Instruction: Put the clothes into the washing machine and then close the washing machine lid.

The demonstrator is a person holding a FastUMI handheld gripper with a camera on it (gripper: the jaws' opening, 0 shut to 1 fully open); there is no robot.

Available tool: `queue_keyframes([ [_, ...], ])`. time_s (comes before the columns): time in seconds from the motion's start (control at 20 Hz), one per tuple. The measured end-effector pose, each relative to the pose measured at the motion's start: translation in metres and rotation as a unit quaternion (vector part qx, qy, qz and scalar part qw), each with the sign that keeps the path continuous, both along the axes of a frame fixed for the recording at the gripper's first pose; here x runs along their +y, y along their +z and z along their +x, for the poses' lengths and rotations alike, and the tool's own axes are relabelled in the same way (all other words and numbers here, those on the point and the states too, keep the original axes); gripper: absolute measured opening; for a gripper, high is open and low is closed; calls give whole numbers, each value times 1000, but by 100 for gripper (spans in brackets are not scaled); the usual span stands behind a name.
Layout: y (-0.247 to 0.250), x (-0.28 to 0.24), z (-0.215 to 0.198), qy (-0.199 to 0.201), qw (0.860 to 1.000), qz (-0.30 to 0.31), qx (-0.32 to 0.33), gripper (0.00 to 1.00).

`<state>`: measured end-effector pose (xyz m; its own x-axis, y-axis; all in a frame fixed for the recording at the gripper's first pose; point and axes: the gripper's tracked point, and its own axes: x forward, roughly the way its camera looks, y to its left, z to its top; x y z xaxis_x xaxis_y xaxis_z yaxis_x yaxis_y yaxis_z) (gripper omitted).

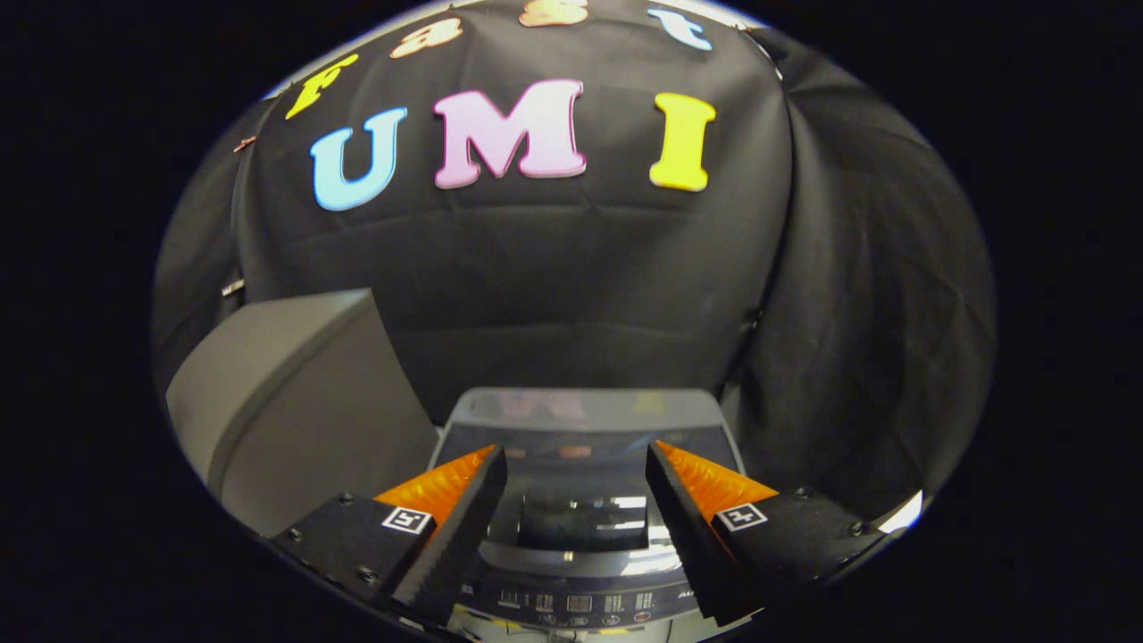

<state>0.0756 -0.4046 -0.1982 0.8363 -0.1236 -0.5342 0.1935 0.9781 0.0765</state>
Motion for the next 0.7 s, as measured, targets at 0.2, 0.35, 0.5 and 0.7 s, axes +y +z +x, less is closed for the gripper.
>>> queue_keyframes([
  [0.2, 80, 16, 23, -30, 993, -11, -115, 100],
  [0.35, 146, 36, 22, -46, 979, -41, -195, 99],
  [0.5, 182, 76, 11, -41, 968, -56, -240, 99],
  [0.7, 192, 164, 15, -19, 969, -23, -244, 99],
])
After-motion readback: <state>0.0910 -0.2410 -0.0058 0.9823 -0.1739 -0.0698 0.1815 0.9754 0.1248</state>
